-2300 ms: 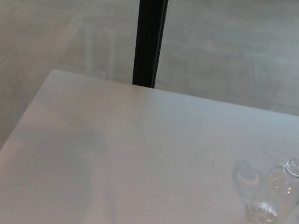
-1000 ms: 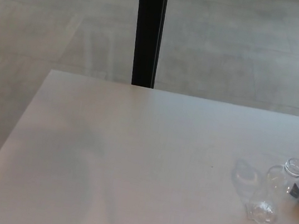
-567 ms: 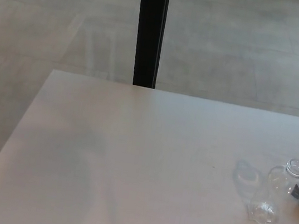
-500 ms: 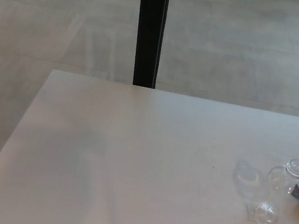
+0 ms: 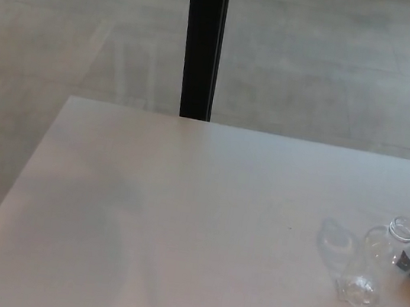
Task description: The robot uses its right hand to grab and lift the lid of the spray bottle kept in the middle of the desk and places the lid on the right side of the bottle
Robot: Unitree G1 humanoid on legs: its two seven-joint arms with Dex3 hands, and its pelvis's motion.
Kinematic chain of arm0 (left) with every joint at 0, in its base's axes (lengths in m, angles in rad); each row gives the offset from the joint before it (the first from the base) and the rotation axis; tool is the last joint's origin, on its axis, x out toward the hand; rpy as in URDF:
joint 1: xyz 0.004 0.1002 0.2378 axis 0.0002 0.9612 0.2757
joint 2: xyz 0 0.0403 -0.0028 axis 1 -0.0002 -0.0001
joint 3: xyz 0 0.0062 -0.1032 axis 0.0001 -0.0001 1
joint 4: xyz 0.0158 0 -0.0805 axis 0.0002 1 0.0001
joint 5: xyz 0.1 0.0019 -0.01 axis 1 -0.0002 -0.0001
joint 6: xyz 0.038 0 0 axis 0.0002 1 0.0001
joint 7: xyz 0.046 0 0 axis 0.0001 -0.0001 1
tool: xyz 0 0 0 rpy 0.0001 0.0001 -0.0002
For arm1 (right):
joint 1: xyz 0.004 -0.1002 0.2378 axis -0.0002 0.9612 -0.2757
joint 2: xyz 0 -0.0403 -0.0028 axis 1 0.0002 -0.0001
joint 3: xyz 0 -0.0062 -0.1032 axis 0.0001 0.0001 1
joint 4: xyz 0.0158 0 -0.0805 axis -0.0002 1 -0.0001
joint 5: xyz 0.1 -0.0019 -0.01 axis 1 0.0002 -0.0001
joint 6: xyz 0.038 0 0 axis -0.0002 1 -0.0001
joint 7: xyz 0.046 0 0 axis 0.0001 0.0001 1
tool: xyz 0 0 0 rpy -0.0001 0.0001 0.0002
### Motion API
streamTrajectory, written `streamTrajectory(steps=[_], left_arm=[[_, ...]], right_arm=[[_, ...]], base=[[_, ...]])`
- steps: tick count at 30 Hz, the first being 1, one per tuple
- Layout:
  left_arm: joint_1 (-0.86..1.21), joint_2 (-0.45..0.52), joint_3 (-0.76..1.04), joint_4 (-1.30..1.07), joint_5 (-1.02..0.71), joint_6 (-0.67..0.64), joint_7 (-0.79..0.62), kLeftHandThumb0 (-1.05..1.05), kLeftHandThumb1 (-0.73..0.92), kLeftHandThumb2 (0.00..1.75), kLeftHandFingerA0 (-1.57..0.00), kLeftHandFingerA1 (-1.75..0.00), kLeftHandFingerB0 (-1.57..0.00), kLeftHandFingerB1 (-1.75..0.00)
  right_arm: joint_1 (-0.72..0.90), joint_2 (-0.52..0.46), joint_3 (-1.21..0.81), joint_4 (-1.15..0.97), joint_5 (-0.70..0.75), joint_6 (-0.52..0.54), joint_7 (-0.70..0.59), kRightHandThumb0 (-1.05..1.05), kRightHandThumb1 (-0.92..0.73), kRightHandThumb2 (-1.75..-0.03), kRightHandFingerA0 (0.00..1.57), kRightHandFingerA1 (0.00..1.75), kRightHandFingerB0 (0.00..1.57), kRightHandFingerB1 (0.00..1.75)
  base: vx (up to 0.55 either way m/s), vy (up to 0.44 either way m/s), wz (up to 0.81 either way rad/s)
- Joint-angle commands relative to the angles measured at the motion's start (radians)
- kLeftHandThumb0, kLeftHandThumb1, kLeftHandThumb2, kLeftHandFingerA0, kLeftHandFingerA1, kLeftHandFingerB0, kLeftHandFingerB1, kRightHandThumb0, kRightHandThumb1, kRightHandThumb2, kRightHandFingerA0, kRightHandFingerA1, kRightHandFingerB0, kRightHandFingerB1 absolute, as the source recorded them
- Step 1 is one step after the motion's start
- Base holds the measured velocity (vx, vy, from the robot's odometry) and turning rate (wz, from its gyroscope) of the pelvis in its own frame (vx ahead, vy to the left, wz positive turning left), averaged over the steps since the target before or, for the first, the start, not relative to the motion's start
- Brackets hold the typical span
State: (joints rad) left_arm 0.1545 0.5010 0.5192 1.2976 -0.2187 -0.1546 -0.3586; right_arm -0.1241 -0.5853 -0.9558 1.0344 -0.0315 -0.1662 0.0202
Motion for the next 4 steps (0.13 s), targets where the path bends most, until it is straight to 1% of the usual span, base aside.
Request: streamTrajectory(steps=[1, 2, 3, 4], left_arm=[[0.011, 0.021, 0.000, 0.001, -0.005, -0.007, 0.020, -0.82, 0.82, 0.65, -0.60, -0.51, -0.43, -0.40], [0.007, 0.022, -0.004, 0.006, 0.000, -0.008, 0.025, -0.82, 0.66, 1.05, -0.55, -0.60, -0.37, -0.52], [0.003, 0.023, -0.004, 0.007, 0.001, -0.007, 0.028, -0.79, 0.65, 1.05, -0.54, -0.60, -0.36, -0.52], [0.003, 0.023, -0.004, 0.007, 0.001, -0.007, 0.028, -0.79, 0.65, 1.05, -0.54, -0.60, -0.36, -0.52]], right_arm=[[-0.013, 0.078, -0.086, 0.148, 0.201, 0.019, -0.144, -0.67, -0.54, -0.89, 0.57, 0.83, 0.11, 0.45], [-0.010, 0.084, -0.088, 0.148, 0.210, 0.015, -0.123, -0.63, -0.66, -0.61, 0.58, 1.22, 0.15, 0.34], [-0.002, 0.086, -0.073, 0.156, 0.200, 0.004, -0.113, -0.76, -0.49, -0.86, 0.64, 1.06, 0.03, 0.44], [-0.002, 0.086, -0.073, 0.156, 0.200, 0.004, -0.113, -0.76, -0.49, -0.86, 0.64, 1.06, 0.03, 0.44]], base=[[0.00, 0.000, 0.00], [0.00, 0.000, 0.00], [0.00, 0.000, 0.00], [0.00, 0.000, 0.00]])
